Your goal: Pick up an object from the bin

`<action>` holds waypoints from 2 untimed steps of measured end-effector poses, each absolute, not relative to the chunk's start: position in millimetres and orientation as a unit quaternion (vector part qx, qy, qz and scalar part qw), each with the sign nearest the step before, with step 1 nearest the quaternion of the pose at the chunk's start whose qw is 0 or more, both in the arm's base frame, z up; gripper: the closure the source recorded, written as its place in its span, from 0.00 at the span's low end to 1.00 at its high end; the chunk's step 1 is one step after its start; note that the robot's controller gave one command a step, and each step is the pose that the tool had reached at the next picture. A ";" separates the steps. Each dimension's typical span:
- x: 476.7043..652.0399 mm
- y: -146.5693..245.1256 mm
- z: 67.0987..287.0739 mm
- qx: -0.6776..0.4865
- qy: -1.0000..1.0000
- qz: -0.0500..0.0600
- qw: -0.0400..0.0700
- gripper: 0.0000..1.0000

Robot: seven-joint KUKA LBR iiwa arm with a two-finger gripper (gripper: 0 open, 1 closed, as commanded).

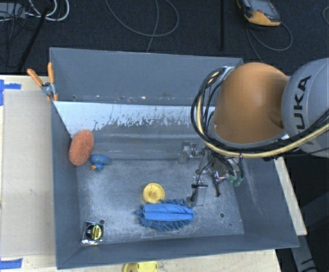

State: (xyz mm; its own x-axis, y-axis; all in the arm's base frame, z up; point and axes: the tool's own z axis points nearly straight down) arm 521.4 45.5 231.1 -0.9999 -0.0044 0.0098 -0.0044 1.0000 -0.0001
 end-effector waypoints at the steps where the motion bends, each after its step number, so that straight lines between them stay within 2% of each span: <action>1: 522.8 44.9 235.6 0.001 -1.000 0.000 0.001 1.00; 2: 522.8 44.9 235.6 0.000 -1.000 0.000 0.001 0.00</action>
Offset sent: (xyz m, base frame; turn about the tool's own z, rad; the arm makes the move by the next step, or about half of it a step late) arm 0.0000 0.0000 0.0000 0.0000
